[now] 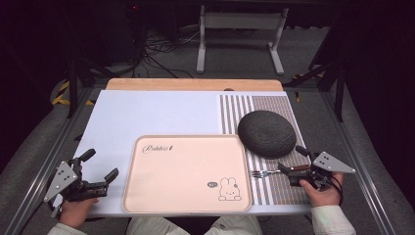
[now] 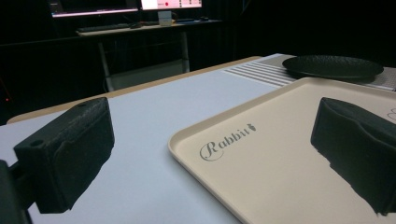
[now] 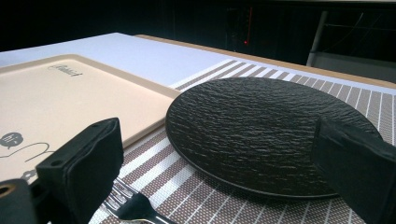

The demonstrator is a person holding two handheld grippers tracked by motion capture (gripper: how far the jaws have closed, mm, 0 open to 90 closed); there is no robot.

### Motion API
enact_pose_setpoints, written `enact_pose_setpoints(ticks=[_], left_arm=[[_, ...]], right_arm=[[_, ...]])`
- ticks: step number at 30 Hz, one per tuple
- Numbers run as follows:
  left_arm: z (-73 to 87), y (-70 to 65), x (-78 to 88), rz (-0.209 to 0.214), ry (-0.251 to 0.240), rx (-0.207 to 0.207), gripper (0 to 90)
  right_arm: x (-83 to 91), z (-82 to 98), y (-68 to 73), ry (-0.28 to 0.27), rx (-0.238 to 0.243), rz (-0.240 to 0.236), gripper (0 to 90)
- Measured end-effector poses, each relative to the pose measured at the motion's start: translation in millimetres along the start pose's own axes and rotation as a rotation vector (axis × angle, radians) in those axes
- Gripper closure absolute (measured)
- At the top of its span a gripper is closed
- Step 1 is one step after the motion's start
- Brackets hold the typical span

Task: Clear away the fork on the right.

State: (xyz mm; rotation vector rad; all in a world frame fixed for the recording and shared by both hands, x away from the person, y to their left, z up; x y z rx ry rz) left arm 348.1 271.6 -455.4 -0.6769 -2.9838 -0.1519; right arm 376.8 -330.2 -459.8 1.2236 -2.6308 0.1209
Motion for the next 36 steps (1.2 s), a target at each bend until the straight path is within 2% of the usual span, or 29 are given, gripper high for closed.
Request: enact_pose_setpoints(ticks=[22,25,28,36], left_arm=[[-1.6,-0.2,0.8,0.010,-0.006,0.004,0.4],[-1.5,-0.2,0.6,0.009,-0.005,0.003,0.5],[-1.5,-0.4,0.4,0.012,-0.004,0.003,0.5],[-1.7,0.4,0.8,0.015,-0.003,0.008,0.5]], right_arm=[[-1.8,-2.1,1.4,0.007,-0.004,-0.016,3.2],[-4.2,-8.6,1.9,0.012,0.004,-0.023,3.1],[-9.3,-20.1,3.3,0.018,-0.002,-0.044,3.3],[-20.3,-34.4,-1.0,0.023,-0.023,-0.071,3.4]])
Point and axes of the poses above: each handheld gripper's, and its own axes: x roughly backward along the jaws, z roughly out of its underside, y roughly to its left, the point moved 6 cm from there along -x, roughly forward along the jaws, and after that the axes turned 12 degrees about -z, right-handed, at the moved point
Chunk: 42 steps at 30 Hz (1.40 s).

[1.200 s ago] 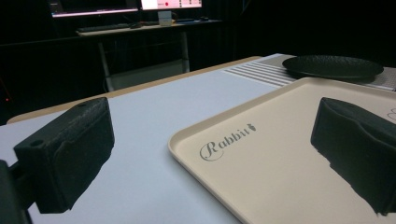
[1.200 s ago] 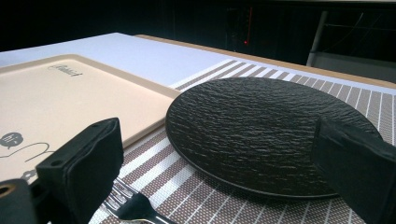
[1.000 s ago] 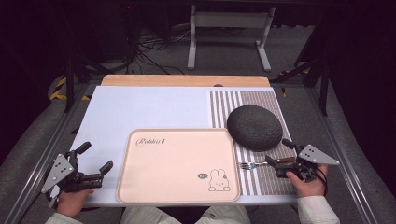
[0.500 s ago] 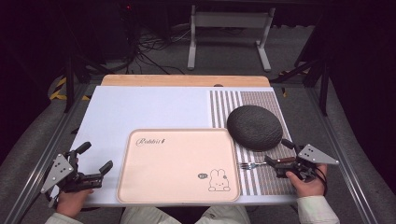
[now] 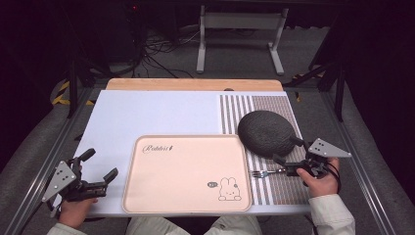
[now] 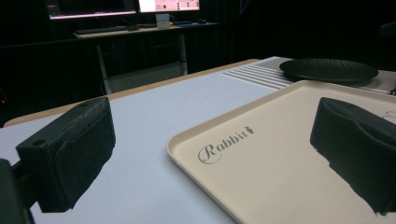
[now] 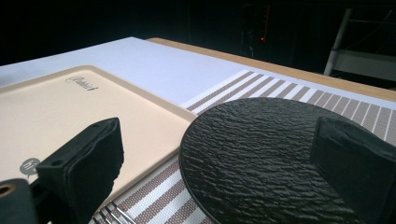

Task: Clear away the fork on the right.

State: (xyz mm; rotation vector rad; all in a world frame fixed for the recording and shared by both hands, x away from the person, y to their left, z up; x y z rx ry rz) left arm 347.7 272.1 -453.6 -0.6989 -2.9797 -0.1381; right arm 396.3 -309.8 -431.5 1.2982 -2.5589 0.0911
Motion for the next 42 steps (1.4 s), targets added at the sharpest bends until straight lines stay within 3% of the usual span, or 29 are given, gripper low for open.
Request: enact_pose_setpoints(ticks=[3,5,11,14,18,19,20,24,32,37,42], left_arm=[[-0.1,-0.5,-0.2,0.002,0.000,-0.001,0.5],[-0.2,-0.6,0.0,0.003,0.000,0.000,0.6],[-0.1,0.2,-0.5,-0.001,-0.004,0.010,0.6],[-0.2,-0.4,-0.3,0.002,0.000,0.003,0.6],[-0.3,0.1,-0.2,0.000,-0.004,0.008,0.6],[-0.2,0.0,-0.1,0.001,-0.001,0.006,0.7],[-0.2,0.0,-0.1,0.001,-0.001,0.006,0.7],[-0.6,-0.6,0.0,0.003,-0.001,0.001,0.7],[-0.6,-0.4,0.1,0.003,-0.002,0.004,0.8],[-0.7,-0.4,0.3,0.003,-0.002,0.004,0.8],[-0.6,-0.6,0.2,0.003,-0.001,0.004,0.8]], right_arm=[[-4.0,-2.5,-0.5,0.017,-0.002,-0.008,3.1],[-9.4,-0.8,-5.1,0.070,-0.035,0.003,3.1],[-15.4,-4.6,-7.2,0.055,-0.051,-0.018,3.3],[-19.5,-6.9,-8.0,0.084,-0.052,-0.033,2.8],[-20.7,-11.5,-9.2,0.210,-0.003,-0.052,2.9],[-20.6,-14.3,-8.5,0.264,0.011,-0.071,6.0],[-20.6,-14.3,-8.5,0.264,0.011,-0.071,6.0],[-19.6,-18.4,-6.0,0.411,0.069,-0.106,11.3],[-16.9,-23.3,-5.7,0.649,0.139,-0.146,10.0],[-15.1,-26.3,-7.0,0.707,0.165,-0.152,10.3],[-14.4,-26.5,-7.3,0.806,0.206,-0.184,11.2]])
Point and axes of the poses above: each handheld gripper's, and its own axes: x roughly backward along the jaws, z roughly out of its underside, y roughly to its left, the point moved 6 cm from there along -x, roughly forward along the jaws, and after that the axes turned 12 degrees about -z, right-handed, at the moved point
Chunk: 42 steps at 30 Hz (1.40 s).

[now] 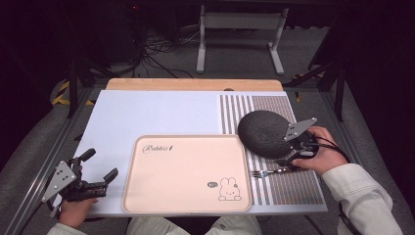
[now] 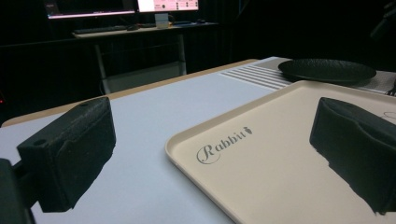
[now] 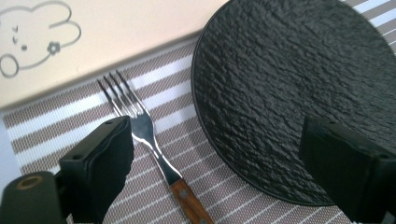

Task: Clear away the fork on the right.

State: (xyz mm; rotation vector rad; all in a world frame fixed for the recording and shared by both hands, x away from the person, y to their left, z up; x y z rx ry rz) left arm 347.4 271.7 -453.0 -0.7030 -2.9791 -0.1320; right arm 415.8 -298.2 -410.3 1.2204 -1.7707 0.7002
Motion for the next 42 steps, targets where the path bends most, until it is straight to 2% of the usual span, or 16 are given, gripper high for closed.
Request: enact_pose_setpoints(ticks=[5,9,11,14,21,25,30,34,38,42], left_arm=[[-0.2,0.2,0.1,0.000,-0.002,0.002,0.8],[-0.1,0.0,0.2,0.002,0.000,-0.001,0.8],[-0.2,0.0,0.2,0.002,0.001,0.000,0.8],[-0.3,0.0,0.4,0.002,0.000,0.000,0.8],[-0.1,0.1,-0.1,0.002,0.001,0.001,0.8],[0.1,0.2,-0.4,0.002,0.001,0.004,0.8],[0.1,-0.1,-0.5,0.004,0.002,0.003,0.8],[0.0,0.2,-0.3,0.002,0.000,0.005,0.8],[0.0,-0.3,-0.4,0.004,0.002,0.003,0.8],[0.0,-0.1,-0.4,0.003,0.002,0.004,0.8]], right_arm=[[-1.5,0.1,-0.9,0.075,0.035,-0.025,11.7],[-4.3,2.0,0.3,0.124,0.040,-0.043,12.3],[-5.2,2.7,0.6,0.134,0.040,-0.051,12.5],[-9.0,8.3,1.2,0.200,0.038,-0.086,13.4],[-14.2,16.1,3.3,0.285,0.013,-0.134,14.4],[-17.4,19.6,5.8,0.333,0.023,-0.168,14.8],[-18.8,19.8,7.6,0.340,0.021,-0.185,15.3],[-20.8,19.2,7.0,0.321,0.035,-0.184,17.8],[-23.7,19.8,6.7,0.305,0.050,-0.188,26.9],[-30.2,23.2,8.1,0.330,0.074,-0.207,35.5]])
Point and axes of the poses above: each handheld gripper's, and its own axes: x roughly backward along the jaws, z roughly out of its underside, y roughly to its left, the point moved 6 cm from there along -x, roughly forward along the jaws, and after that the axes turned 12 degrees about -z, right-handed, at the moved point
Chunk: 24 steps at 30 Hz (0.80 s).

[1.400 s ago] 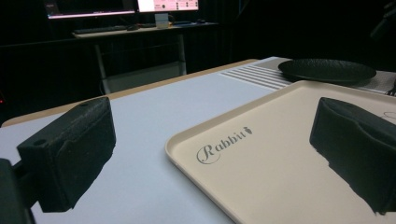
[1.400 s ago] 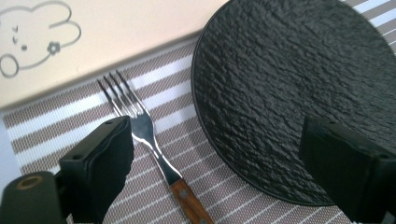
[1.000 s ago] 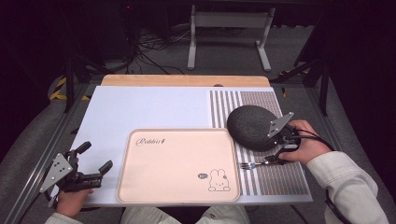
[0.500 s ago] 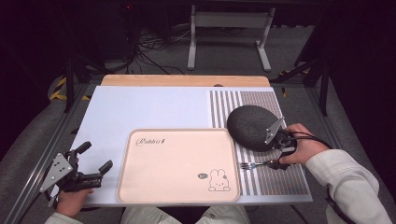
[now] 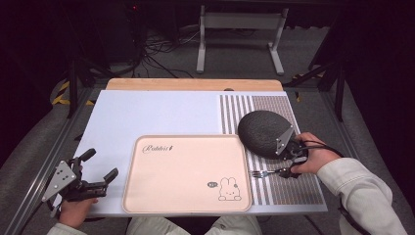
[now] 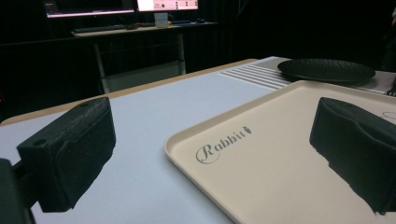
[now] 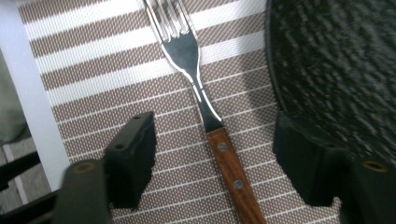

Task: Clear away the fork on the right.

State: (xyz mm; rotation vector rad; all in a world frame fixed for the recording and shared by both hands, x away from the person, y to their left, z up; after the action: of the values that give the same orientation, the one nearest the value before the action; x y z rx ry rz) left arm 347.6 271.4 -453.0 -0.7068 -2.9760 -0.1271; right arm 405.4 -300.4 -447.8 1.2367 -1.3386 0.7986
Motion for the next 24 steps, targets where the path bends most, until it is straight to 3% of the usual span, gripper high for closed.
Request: enact_pose_setpoints(ticks=[7,16,24], left_arm=[[0.0,0.1,0.1,-0.001,-0.001,0.000,0.8],[0.1,0.0,0.0,0.000,0.000,-0.001,0.8],[0.2,0.2,0.1,-0.001,0.000,0.001,0.8]], right_arm=[[-11.0,4.1,-3.3,0.047,0.034,-0.024,47.5],[-18.1,7.7,-9.0,0.076,0.086,-0.018,64.7],[-22.3,7.2,-11.4,0.078,0.100,-0.032,71.0]])
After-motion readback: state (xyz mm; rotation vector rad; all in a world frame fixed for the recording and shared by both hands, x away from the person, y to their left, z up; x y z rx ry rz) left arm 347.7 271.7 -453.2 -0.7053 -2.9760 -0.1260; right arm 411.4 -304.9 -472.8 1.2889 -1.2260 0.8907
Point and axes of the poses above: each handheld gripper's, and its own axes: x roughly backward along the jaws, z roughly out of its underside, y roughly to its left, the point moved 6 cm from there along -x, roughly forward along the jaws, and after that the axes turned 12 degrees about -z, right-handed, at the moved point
